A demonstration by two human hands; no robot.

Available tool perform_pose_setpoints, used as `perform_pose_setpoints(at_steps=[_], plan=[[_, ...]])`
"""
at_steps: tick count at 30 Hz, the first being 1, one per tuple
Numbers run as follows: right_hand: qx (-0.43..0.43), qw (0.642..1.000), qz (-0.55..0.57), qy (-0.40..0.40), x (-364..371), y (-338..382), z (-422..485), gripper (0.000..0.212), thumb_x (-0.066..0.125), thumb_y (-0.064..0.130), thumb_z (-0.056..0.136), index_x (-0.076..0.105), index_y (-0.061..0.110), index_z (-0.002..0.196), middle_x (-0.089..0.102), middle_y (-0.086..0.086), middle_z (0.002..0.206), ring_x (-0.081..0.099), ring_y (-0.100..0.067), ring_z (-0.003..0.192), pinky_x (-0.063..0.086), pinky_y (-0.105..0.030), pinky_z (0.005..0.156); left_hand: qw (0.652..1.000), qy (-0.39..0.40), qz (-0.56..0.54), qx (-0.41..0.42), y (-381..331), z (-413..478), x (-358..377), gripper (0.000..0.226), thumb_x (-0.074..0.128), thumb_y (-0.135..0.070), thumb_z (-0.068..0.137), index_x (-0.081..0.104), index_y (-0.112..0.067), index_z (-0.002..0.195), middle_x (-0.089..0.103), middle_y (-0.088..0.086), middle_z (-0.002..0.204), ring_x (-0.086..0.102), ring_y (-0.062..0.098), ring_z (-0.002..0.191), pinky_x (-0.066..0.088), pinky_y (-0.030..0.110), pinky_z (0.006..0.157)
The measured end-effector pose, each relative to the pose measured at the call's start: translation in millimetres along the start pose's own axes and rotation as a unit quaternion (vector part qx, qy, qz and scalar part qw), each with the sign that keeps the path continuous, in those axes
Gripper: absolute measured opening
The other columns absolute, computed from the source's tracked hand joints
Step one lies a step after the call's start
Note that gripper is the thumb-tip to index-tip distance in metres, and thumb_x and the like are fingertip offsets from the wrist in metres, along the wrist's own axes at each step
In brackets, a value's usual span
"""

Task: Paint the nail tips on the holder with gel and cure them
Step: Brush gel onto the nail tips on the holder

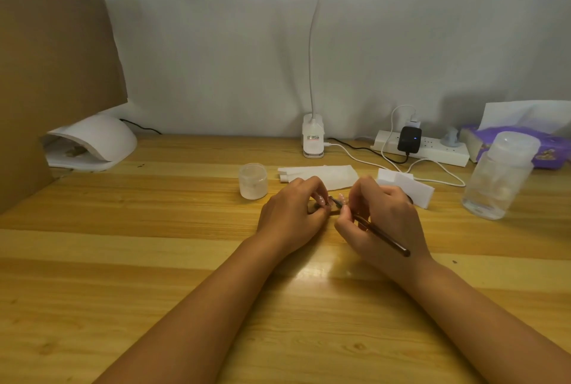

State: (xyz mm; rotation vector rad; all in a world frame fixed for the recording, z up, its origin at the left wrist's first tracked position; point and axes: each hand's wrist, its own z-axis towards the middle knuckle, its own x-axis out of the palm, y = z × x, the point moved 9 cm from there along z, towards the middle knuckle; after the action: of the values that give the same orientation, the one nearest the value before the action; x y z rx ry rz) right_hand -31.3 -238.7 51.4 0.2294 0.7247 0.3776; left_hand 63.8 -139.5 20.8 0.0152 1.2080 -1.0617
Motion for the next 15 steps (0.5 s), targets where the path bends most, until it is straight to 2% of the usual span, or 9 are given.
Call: perform_pose_setpoints(at_steps=[7,12,15], plan=[[0.002,1.000,-0.016,0.024,4.1,0.6,0.3,0.014,0.060,0.030,0.076,0.050,0.022,0.083,0.049,0.013,0.066,0.051,-0.014,0.070,0.048,-0.031,0.064,1.000,0.006,-0.003,-0.005,1.3,0.8,1.1,0.012,0.064,-0.034,0.090,0.055,-0.035,0.098,0.059,-0.013,0.099,0.054,0.009,0.091,0.046,0.029,0.071],[0.000,0.999,-0.023,0.033,5.1,1.5,-0.2,0.014,0.061,0.027,0.074,0.051,0.020,0.081,0.046,0.015,0.064,0.048,-0.012,0.069,0.040,-0.026,0.066,1.000,0.007,0.000,-0.004,0.5,0.8,1.1,0.013,0.064,-0.033,0.090,0.053,-0.036,0.097,0.059,-0.012,0.099,0.053,0.009,0.089,0.043,0.029,0.068],[0.000,0.999,-0.021,0.036,4.8,2.8,-0.3,0.014,0.061,0.025,0.073,0.050,0.020,0.080,0.040,0.019,0.063,0.044,-0.009,0.066,0.033,-0.019,0.066,1.000,0.007,-0.003,-0.002,0.1,0.8,0.6,0.014,0.064,-0.033,0.090,0.052,-0.037,0.095,0.059,-0.012,0.098,0.053,0.009,0.088,0.040,0.027,0.066]])
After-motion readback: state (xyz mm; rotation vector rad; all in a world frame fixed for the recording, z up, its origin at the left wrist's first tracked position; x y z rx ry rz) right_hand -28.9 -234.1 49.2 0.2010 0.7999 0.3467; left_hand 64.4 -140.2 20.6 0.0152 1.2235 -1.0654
